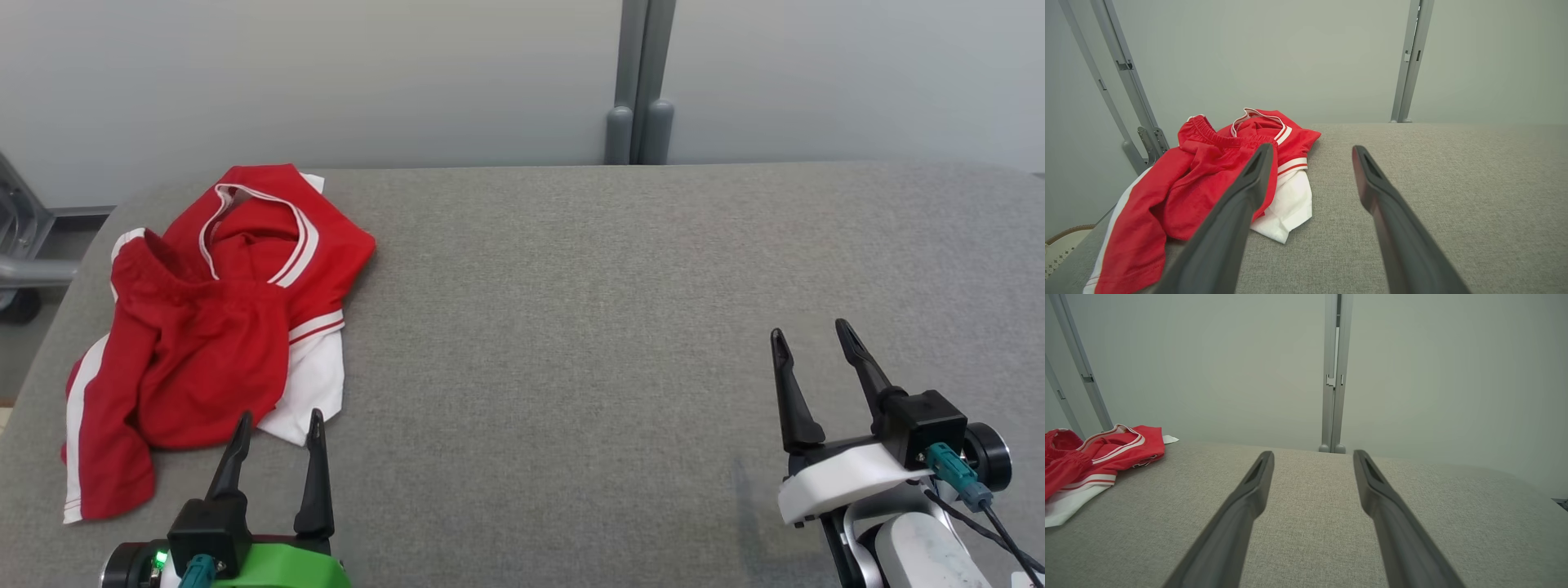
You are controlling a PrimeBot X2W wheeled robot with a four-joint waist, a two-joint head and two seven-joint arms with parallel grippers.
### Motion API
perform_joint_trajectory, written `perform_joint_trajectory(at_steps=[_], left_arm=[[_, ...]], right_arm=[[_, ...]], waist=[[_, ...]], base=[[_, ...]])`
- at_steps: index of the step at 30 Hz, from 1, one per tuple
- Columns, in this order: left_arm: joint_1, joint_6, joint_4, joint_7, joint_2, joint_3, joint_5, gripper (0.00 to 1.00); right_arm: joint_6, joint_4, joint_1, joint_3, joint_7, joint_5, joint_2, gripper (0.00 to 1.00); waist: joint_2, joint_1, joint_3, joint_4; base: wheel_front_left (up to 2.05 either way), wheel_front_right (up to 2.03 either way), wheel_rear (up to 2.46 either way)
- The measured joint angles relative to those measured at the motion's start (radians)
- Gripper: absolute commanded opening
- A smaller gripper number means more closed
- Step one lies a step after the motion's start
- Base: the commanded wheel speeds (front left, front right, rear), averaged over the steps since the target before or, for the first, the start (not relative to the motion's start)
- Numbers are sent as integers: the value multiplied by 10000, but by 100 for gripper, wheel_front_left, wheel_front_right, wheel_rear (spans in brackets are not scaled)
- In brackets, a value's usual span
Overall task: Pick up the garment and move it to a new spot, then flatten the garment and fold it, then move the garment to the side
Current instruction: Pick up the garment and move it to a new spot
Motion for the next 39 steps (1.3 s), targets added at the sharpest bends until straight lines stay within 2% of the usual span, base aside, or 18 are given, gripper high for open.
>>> perform_joint_trajectory(at_steps=[5,17,25,29,33,39], left_arm=[[-4,0,40,0,-2,10,10,100],[1,2,88,0,-2,268,17,100],[4,12,263,0,-8,19,19,100],[14,12,265,0,-6,278,15,100],[41,12,247,0,-6,439,-31,100],[7,12,217,0,-8,571,-174,100]], right_arm=[[25,-8,1,-4,0,17,8,100],[424,81,0,320,0,29,94,100],[431,119,27,217,0,75,121,100],[464,134,27,403,0,75,182,100],[537,219,27,518,0,54,234,100],[539,217,27,495,0,-15,213,100]], waist=[[0,0,-8,480],[0,0,-76,1962],[0,0,-125,3017],[0,0,-130,3449],[0,0,-105,3598],[0,0,54,3421]], base=[[0,0,0],[0,0,0],[0,0,0],[0,0,0],[0,0,0],[0,0,0]])
